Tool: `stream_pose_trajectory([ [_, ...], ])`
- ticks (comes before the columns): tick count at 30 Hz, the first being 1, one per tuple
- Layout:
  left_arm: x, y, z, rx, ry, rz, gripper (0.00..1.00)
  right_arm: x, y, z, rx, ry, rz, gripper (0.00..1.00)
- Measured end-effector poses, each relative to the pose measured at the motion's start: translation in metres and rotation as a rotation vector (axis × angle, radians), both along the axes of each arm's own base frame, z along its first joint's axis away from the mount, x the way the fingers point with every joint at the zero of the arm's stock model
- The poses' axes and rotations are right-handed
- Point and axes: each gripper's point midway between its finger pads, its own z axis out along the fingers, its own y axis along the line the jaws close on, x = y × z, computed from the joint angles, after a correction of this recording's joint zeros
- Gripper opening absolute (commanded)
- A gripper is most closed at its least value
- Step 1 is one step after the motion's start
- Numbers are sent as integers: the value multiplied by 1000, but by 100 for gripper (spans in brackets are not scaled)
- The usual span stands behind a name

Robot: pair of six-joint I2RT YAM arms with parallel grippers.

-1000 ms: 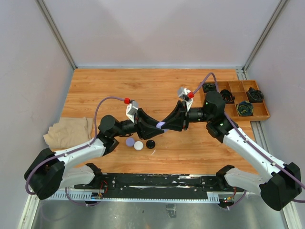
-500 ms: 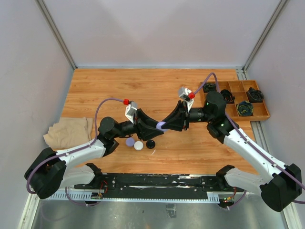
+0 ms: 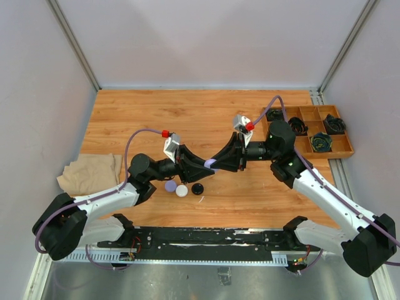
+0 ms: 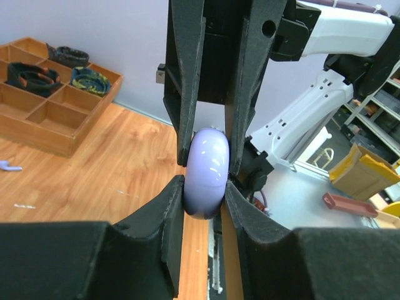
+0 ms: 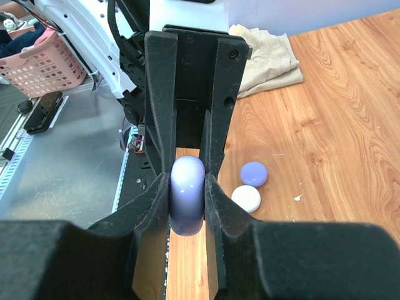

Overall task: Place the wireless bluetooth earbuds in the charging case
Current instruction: Open the earbud.

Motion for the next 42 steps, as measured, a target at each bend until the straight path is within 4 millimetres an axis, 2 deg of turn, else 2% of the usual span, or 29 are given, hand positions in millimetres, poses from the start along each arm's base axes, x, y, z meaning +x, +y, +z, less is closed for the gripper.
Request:
stream_pose_trajectory([
  [3,0,0,0,1,-8,2,1,0,0,-1,-3,-5,-1,23],
  [12,1,3,-2,6,-65,26,0,-2,-1,-8,-33,-18,-9,46],
  [19,-1,6,3,0,-122,38,0,3,-2,-9,-48,-26,-41,49],
  [42,-10,10,-5,47,-280,22,0,7,-6,-4,-55,-33,-103,52],
])
